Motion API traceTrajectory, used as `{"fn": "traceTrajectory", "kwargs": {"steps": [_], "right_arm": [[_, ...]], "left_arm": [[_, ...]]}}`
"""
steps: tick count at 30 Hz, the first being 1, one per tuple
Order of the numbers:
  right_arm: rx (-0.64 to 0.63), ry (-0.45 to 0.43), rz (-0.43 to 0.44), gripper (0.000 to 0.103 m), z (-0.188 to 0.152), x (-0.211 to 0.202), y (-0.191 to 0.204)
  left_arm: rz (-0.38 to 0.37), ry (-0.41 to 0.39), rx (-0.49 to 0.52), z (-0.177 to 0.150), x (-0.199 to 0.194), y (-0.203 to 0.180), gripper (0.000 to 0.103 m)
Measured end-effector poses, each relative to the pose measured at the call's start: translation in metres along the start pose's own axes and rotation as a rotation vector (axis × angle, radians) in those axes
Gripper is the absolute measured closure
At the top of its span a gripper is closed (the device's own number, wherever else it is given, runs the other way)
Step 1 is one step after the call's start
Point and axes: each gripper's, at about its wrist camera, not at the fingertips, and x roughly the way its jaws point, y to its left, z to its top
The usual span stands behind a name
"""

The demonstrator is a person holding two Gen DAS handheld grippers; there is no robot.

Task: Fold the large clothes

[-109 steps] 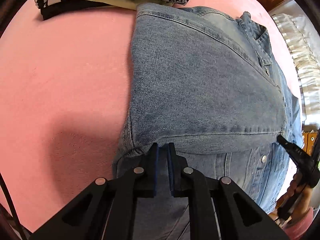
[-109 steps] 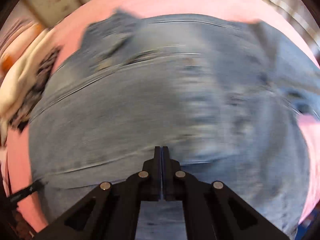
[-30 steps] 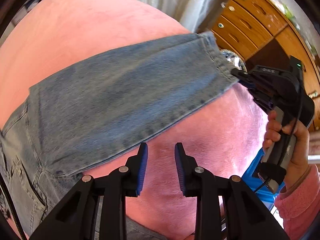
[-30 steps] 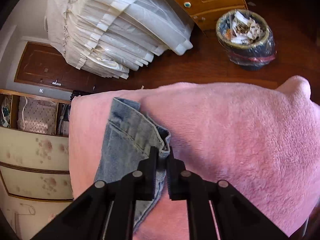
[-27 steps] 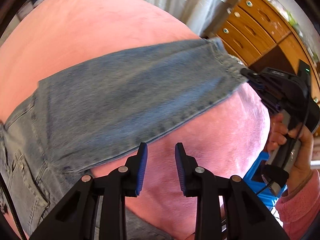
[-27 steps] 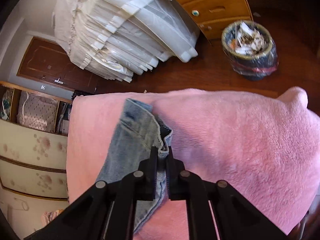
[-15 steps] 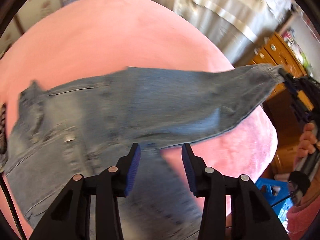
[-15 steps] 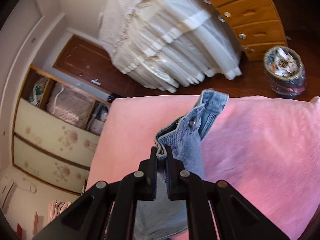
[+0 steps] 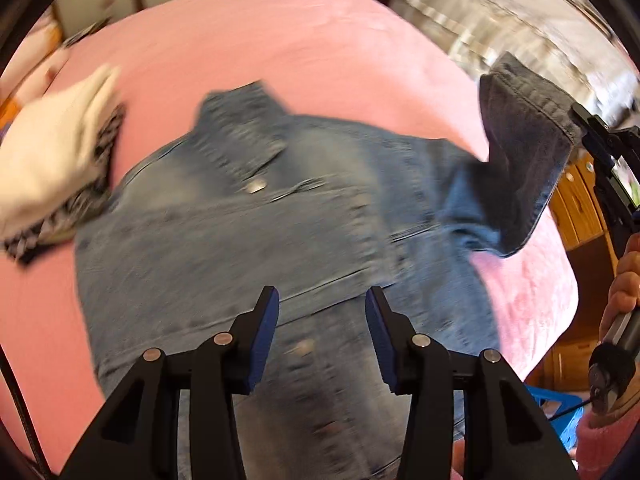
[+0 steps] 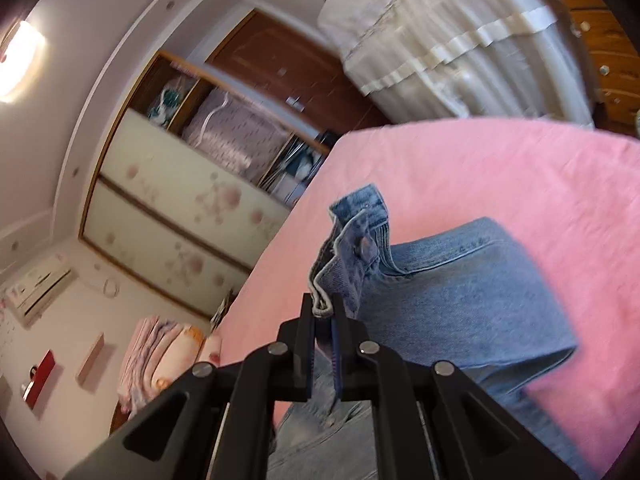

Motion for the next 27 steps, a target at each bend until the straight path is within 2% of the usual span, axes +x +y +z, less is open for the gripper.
{"fn": "traceTrajectory", "kwargs": {"steps": [3,6,14,16,18,20,23,25,27], "right_arm": [[0.007,0.101,0.039,0.097,-0.044,0.039,0.025],[-0.019,0.197,0.038,0.097,-0.090,0.078,0.040],[-0.163,0.486,-0.070,0.097,-0.205,0.154,0.058],[-0.193,0.558,-0.109,0.097,-0.228,0.167,0.057],[-0.244,0.616,-0.139,0.093,-0.245,0.174,0.059],[-0.289,0.673,-0.165,0.092,-0.260,0.180,0.059],[-0.273,0.736,-0.174,0.088,-0.262,0.177,0.047],[-0.232,0.772,-0.163,0.082,-0.259,0.175,0.036],[-0.228,0.774,-0.163,0.070,-0.257,0.170,0.033]], "left_arm": [[0.024,0.014,-0.065,-0.015,0.000,0.037,0.059],[0.041,0.020,-0.128,-0.025,0.001,0.070,0.059],[0.061,0.019,-0.256,-0.037,0.008,0.126,0.055],[0.056,0.021,-0.269,-0.038,0.011,0.131,0.048],[0.047,0.030,-0.281,-0.040,0.016,0.134,0.043],[0.041,0.038,-0.293,-0.040,0.021,0.135,0.042],[0.017,0.066,-0.315,-0.041,0.030,0.136,0.038],[-0.025,0.100,-0.337,-0.041,0.041,0.134,0.038],[-0.055,0.126,-0.358,-0.040,0.052,0.131,0.038]]}}
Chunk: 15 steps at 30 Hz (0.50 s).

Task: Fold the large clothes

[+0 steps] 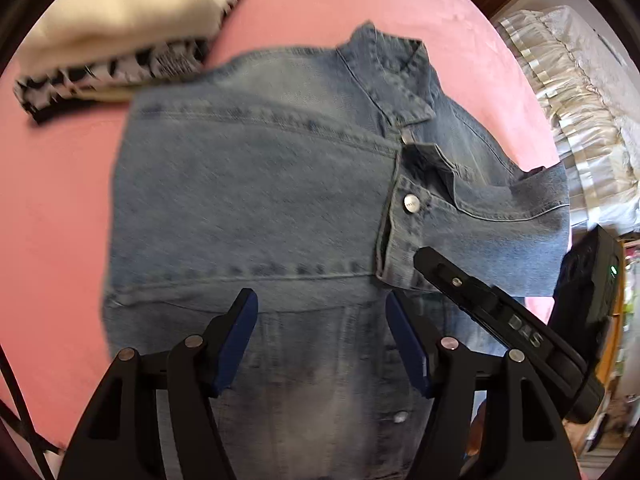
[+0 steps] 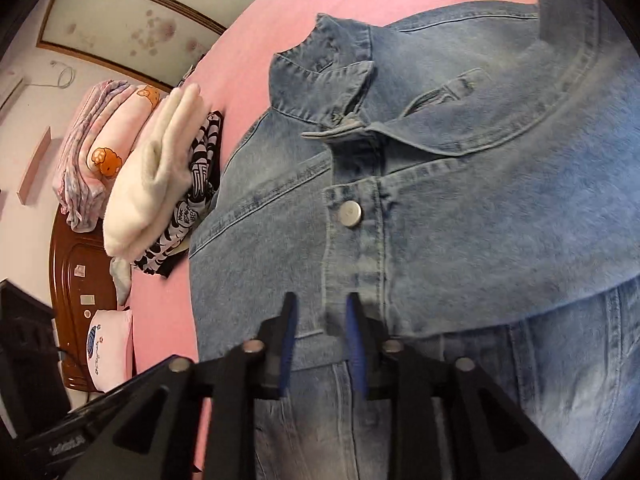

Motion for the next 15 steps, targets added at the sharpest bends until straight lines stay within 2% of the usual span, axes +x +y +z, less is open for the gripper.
{"fn": "traceTrajectory", "kwargs": {"steps": [7,11,15], "right_arm": [[-0.069,0.011,-0.008,0.068,-0.004,-0.031,-0.016],[-0.140,0.040,-0.046,0.068,-0.010,-0.054,-0.032],[-0.155,0.073,-0.057,0.068,-0.017,-0.073,-0.057]], "left_arm": [[-0.083,0.074,-0.037,0.011,0.039,-0.020,0.038],[-0.205,0.067,-0.112,0.018,0.059,-0.025,0.038],[-0.283,0.103,-0.224,0.016,0.084,-0.026,0.039]]}}
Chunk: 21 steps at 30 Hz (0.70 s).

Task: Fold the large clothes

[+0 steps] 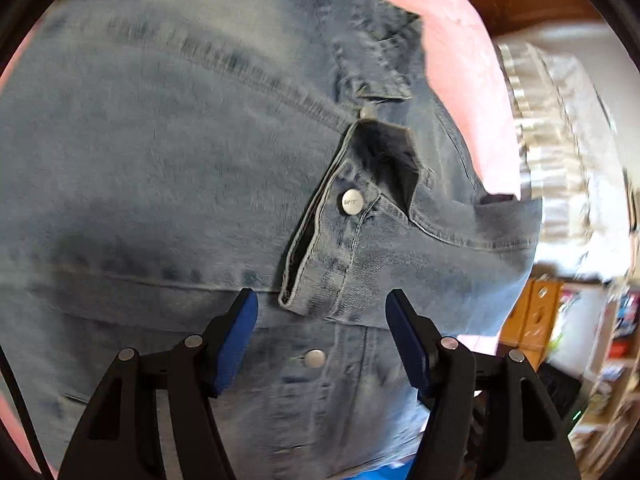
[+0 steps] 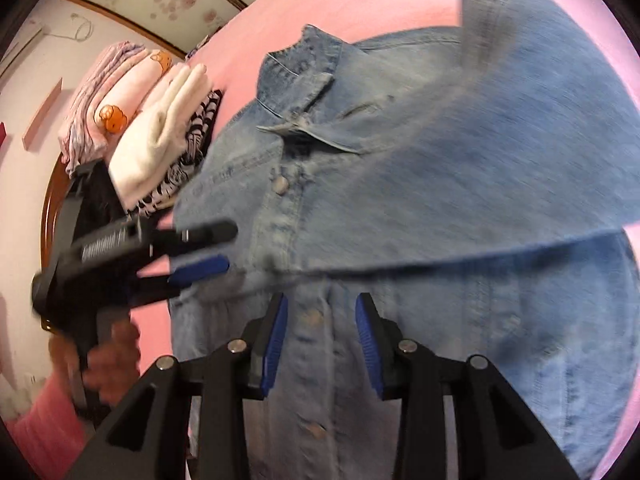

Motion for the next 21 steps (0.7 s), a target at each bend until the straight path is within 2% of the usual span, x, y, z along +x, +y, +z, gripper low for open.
{"fn": "traceTrajectory", "kwargs": {"steps": [2,4,7,9,11,17,19,21], "right_arm": [[-0.004,0.009,-0.013,0.068,-0.006,-0.009,-0.013],[-0.003,0.015,-0.027,0.068,-0.012,-0.018,-0.026],[0.026,0.019,-0.044,0.068,-0.019,-0.031,-0.050],[0.044,0.016,-0.061,0.068,-0.021,-0.037,-0.064],[0.050,0.013,-0.094,0.068,-0.022,-0.043,-0.077],[0.069,-0.007,-0.184,0.068,-0.016,-0.055,-0.115],[0.070,-0.014,-0.210,0.068,-0.012,-0.058,-0.127],[0.065,-0.029,-0.230,0.068,-0.009,-0.063,-0.139]], "left_arm": [[-0.001,0.003,-0.044,-0.005,0.009,0.003,0.042],[0.008,-0.003,-0.071,-0.012,0.016,0.004,0.049],[0.021,-0.030,-0.120,-0.022,0.029,0.001,0.051],[0.001,-0.058,-0.165,-0.026,0.036,-0.002,0.052],[-0.044,-0.088,-0.211,-0.027,0.042,-0.007,0.058],[-0.050,-0.180,-0.365,-0.026,0.060,-0.018,0.061],[-0.030,-0.205,-0.426,-0.029,0.060,-0.015,0.079],[-0.064,-0.265,-0.486,-0.037,0.055,-0.015,0.085]]}}
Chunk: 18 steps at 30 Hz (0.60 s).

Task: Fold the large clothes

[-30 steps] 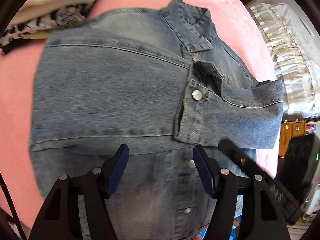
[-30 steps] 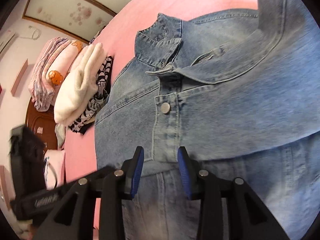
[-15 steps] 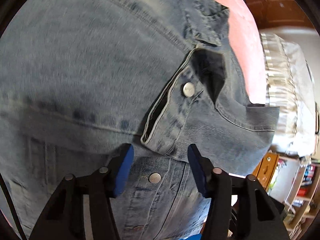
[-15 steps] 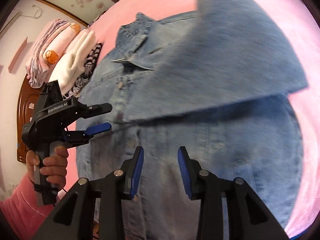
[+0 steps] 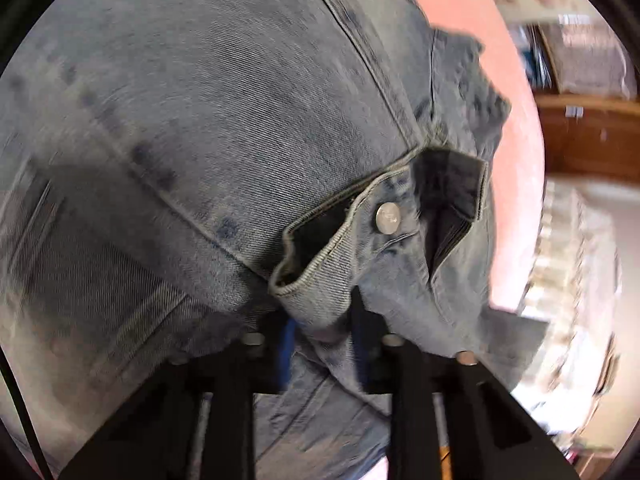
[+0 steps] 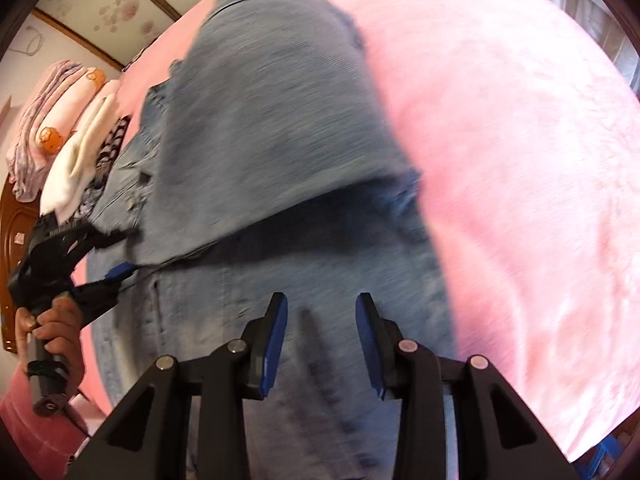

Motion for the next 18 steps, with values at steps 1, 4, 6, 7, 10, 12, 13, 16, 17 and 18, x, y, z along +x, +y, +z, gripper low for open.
{"fn": "traceTrajectory", "kwargs": {"steps": [1,4,6,7,10,12,13,16,17,18], "right_arm": [[-0.004,-0.001,-0.011,0.068,0.002,0.000,-0.004],[-0.021,-0.009,-0.027,0.068,0.008,-0.001,-0.018],[-0.029,-0.012,-0.032,0.068,0.011,-0.002,-0.024],[-0.033,-0.012,-0.032,0.068,0.012,-0.002,-0.025],[-0.037,-0.017,-0.026,0.068,0.016,-0.005,-0.031],[-0.042,-0.028,-0.018,0.068,0.019,-0.006,-0.033],[-0.048,-0.031,-0.019,0.068,0.021,-0.005,-0.033],[-0.076,-0.040,-0.039,0.068,0.028,0.001,-0.032],[-0.080,-0.045,-0.040,0.068,0.030,0.004,-0.032],[-0.081,-0.048,-0.037,0.068,0.033,0.006,-0.032]], "left_arm": [[-0.022,-0.020,-0.013,-0.004,-0.003,-0.002,0.085],[-0.023,-0.084,0.025,-0.016,-0.011,-0.025,0.087],[-0.004,-0.125,0.091,-0.022,-0.016,-0.048,0.087],[0.006,-0.138,0.115,-0.024,-0.017,-0.057,0.088],[0.031,-0.176,0.192,-0.027,-0.021,-0.088,0.088],[0.020,-0.214,0.230,-0.027,-0.027,-0.112,0.088],[0.011,-0.228,0.239,-0.023,-0.034,-0.118,0.088],[-0.018,-0.288,0.268,-0.015,-0.060,-0.134,0.089],[-0.034,-0.307,0.280,-0.011,-0.068,-0.141,0.089],[-0.042,-0.319,0.285,-0.002,-0.082,-0.134,0.089]]}}
